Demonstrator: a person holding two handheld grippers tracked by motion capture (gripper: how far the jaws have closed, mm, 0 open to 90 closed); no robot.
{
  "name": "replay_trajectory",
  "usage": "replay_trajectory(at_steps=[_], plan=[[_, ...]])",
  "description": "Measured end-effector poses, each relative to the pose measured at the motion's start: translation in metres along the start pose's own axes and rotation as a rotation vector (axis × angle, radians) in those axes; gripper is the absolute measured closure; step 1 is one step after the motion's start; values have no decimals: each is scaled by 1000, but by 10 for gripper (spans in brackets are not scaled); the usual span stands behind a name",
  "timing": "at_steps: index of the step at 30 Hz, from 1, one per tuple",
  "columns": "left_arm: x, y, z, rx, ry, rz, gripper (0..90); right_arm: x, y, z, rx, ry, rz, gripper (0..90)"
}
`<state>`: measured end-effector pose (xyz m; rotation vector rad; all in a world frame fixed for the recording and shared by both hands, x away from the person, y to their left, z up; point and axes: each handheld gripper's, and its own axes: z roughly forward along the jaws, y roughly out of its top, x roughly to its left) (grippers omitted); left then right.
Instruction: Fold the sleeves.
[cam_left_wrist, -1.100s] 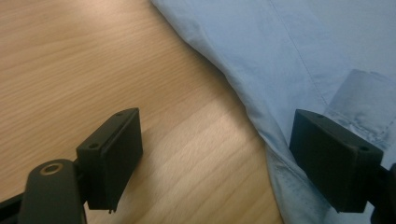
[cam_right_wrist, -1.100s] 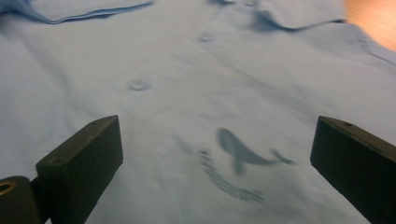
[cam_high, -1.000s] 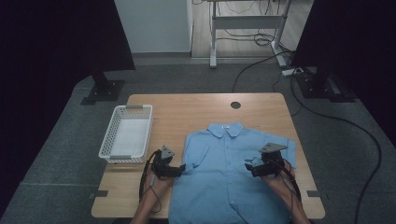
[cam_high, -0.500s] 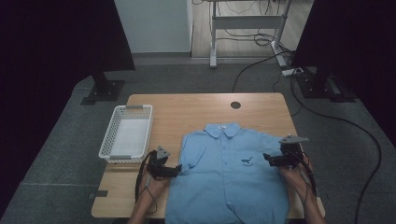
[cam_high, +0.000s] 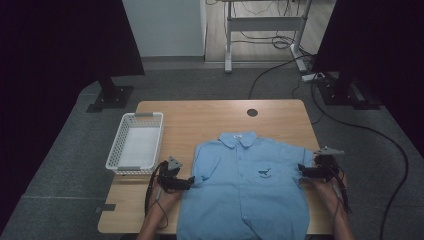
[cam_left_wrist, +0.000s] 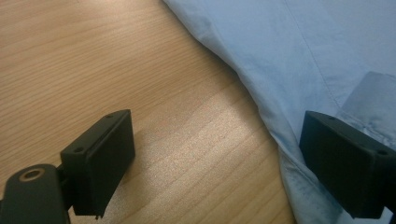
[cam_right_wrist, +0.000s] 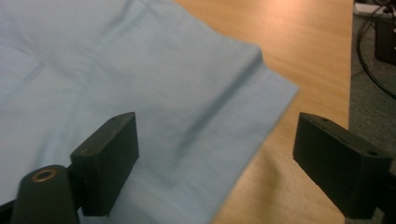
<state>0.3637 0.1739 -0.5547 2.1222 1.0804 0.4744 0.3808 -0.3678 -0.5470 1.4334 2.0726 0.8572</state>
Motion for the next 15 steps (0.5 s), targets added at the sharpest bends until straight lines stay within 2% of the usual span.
replay_trajectory(at_steps=[4, 7, 10, 13, 14, 15], plan=[[0, 0, 0, 0, -1, 0, 108, -4, -8, 3, 17, -23, 3, 205], [0, 0, 0, 0, -1, 1, 108, -6, -12, 2, -12, 30, 48, 320], [0, 0, 0, -1, -1, 1, 109, 0, -14, -1, -41, 59, 27, 553], [0, 0, 0, -1, -2, 4, 109, 8, -12, -3, -22, 92, 24, 814], [0, 0, 0, -1, -2, 4, 109, 10, -11, -3, -12, 100, 27, 860], [0, 0, 0, -1, -2, 4, 110, 12, -9, -3, -6, 94, 24, 868]])
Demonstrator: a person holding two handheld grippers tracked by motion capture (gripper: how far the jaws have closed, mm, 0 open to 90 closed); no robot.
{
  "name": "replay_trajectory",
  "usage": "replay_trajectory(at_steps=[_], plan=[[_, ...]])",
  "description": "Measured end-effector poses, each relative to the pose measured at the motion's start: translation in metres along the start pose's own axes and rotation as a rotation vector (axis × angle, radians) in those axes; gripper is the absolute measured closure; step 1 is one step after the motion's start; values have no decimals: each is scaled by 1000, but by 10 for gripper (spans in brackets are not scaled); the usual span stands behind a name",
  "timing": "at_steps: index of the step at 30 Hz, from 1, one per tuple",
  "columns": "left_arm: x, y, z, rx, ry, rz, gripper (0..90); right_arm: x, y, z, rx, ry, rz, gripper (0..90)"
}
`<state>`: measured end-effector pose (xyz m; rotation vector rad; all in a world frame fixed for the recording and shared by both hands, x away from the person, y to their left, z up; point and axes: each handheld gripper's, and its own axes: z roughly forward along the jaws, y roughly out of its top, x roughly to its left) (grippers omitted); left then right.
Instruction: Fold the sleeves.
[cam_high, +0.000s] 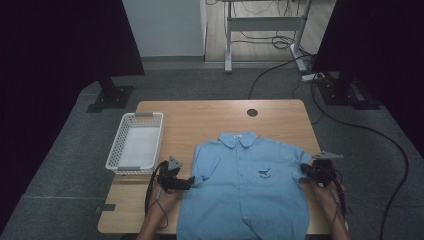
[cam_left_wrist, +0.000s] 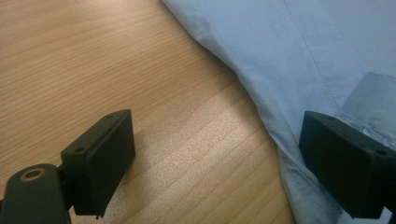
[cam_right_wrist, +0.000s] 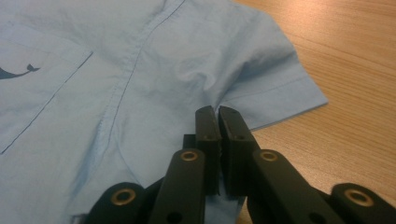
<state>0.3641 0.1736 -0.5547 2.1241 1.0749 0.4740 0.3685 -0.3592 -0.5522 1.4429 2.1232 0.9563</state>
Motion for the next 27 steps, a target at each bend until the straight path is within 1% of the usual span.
replay_trajectory(at_steps=[3, 7, 9, 11, 14, 17, 21, 27], plan=[[0, 0, 0, 0, 0, 0, 110, 3, 2, 0, 16, -19, -15, 873], [0, 0, 0, 0, 1, 0, 110, 4, 4, 0, 24, -21, -14, 872], [0, 0, 0, 0, 1, 0, 110, 5, 7, -3, 13, -19, -15, 872], [0, 0, 0, 0, 1, 0, 110, 8, 12, -8, -12, -9, -19, 872], [0, 0, 0, 0, 0, 0, 110, 19, 23, -15, -50, 13, -44, 871], [0, 0, 0, 0, 1, 0, 111, 35, 34, -17, -60, 44, -84, 868], [0, 0, 0, 0, 1, 0, 111, 56, 42, -9, -39, 83, -139, 867], [0, 0, 0, 0, 0, 0, 111, 77, 47, 11, -5, 125, -176, 858]])
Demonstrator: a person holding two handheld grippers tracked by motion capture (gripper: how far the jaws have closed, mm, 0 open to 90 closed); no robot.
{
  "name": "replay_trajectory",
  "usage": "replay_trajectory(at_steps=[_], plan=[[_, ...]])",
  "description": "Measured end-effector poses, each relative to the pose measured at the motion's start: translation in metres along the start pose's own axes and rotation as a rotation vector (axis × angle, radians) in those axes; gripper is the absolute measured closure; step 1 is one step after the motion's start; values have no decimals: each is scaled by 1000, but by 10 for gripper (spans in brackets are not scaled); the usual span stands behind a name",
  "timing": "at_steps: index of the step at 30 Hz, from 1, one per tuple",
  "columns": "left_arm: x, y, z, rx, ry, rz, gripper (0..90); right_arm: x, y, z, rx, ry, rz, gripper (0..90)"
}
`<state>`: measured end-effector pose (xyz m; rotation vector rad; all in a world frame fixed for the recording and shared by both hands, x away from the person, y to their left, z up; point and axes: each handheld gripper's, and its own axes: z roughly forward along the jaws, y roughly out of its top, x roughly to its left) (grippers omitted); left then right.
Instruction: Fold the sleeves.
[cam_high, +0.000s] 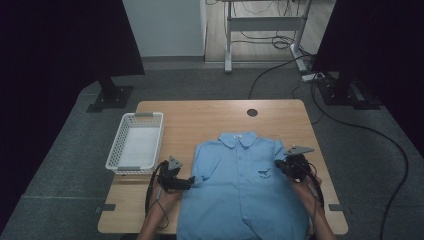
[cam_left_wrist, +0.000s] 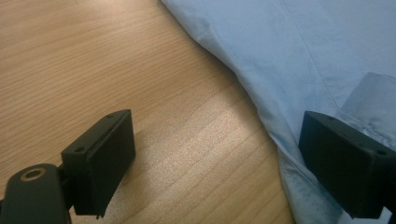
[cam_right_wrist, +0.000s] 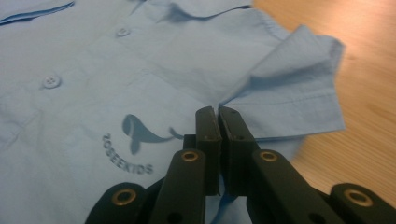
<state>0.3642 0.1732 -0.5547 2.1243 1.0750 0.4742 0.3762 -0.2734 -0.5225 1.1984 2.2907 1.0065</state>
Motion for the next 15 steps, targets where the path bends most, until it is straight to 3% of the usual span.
replay_trajectory(at_steps=[4, 7, 15], plan=[[0, 0, 0, 0, 0, 0, 111, 8, 5, 12, 6, 65, -4, 731], [0, 0, 0, 0, 0, 0, 111, 12, 12, 12, -7, 79, -14, 665], [0, 0, 0, 0, 1, 0, 110, 4, 23, 3, -58, 18, -1, 399]])
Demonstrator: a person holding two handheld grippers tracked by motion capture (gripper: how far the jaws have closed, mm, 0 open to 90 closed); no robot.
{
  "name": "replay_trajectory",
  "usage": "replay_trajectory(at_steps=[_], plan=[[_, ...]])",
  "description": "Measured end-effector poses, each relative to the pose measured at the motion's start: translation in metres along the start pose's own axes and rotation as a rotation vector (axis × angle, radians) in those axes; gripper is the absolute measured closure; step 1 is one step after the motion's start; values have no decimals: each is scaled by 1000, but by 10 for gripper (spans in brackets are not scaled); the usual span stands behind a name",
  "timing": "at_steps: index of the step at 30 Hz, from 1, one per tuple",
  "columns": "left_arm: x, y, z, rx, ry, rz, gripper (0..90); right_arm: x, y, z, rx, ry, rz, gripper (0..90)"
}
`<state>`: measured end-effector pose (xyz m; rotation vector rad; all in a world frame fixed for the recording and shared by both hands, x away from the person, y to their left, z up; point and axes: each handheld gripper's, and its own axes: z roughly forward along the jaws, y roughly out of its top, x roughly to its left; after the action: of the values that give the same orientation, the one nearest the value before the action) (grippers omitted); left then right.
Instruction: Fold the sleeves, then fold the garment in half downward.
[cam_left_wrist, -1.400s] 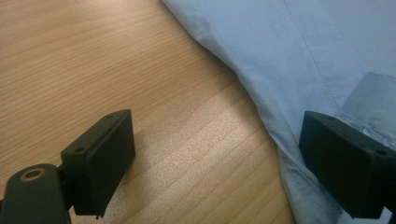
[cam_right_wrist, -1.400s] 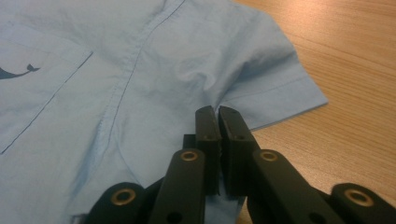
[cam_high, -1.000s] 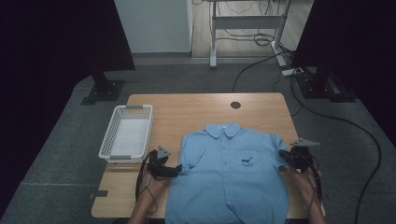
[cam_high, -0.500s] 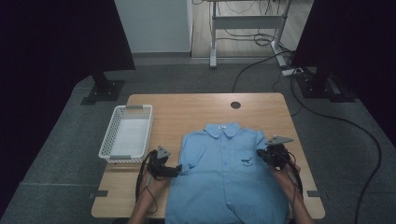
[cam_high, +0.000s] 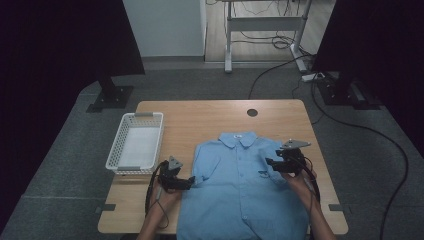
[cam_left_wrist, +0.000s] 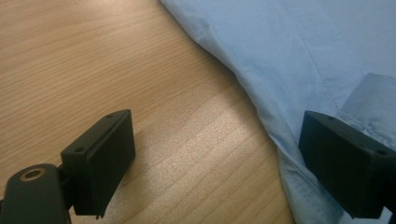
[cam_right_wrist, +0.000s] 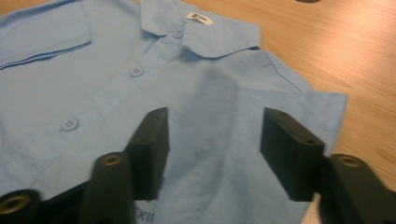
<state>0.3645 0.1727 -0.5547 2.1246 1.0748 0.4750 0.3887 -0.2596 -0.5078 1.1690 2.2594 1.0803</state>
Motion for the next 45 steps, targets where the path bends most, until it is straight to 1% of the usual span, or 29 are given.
replay_trajectory(at_steps=[1, 3, 6, 9, 14, 15, 17, 19, 22, 24, 25, 26, 27, 31, 36, 43, 45], plan=[[0, 0, 0, 0, 0, 0, 109, -2, -1, 0, -2, -4, 6, 357], [0, 0, 1, 2, -1, 2, 102, -6, -4, -1, 0, -15, 16, 304], [-1, 1, 2, 6, -1, 2, 87, -11, -11, 0, 14, -28, 24, 247], [-2, 2, 3, 11, -2, 4, 67, -16, -19, 0, 22, -37, 41, 221], [-3, 3, 4, 12, -1, 4, 60, -23, -35, -4, 24, -56, 57, 211], [-3, 4, 4, 13, -1, 3, 60, -23, -35, -4, 24, -56, 57, 211], [-5, 5, 6, 11, -4, 6, 63, -26, -46, -9, 22, -74, 60, 211], [-5, 5, 7, 9, -6, 7, 66, -27, -49, -10, 23, -77, 58, 211], [-6, 7, 8, 9, -5, 7, 68, -29, -59, -11, 40, -89, 50, 209], [-7, 7, 7, 7, -6, 7, 71, -30, -65, -9, 64, -89, 45, 196], [-7, 6, 7, 6, -6, 6, 74, -31, -68, -7, 78, -82, 46, 168], [-7, 6, 7, 5, -6, 7, 77, -32, -71, -6, 50, -67, 64, 155], [-7, 6, 7, 4, -6, 7, 84, -32, -74, -6, 34, -66, 63, 156], [-11, 3, 4, 3, -5, 6, 92, -29, -76, -8, 37, -77, 65, 153], [-16, -3, -2, 5, -7, 10, 92, -23, -82, -15, 36, -84, 70, 154], [-22, -12, -12, 6, -18, 21, 92, -10, -91, -26, 37, -71, 59, 154], [-24, -16, -17, 5, -21, 24, 92, -5, -95, -30, 37, -65, 54, 155]])
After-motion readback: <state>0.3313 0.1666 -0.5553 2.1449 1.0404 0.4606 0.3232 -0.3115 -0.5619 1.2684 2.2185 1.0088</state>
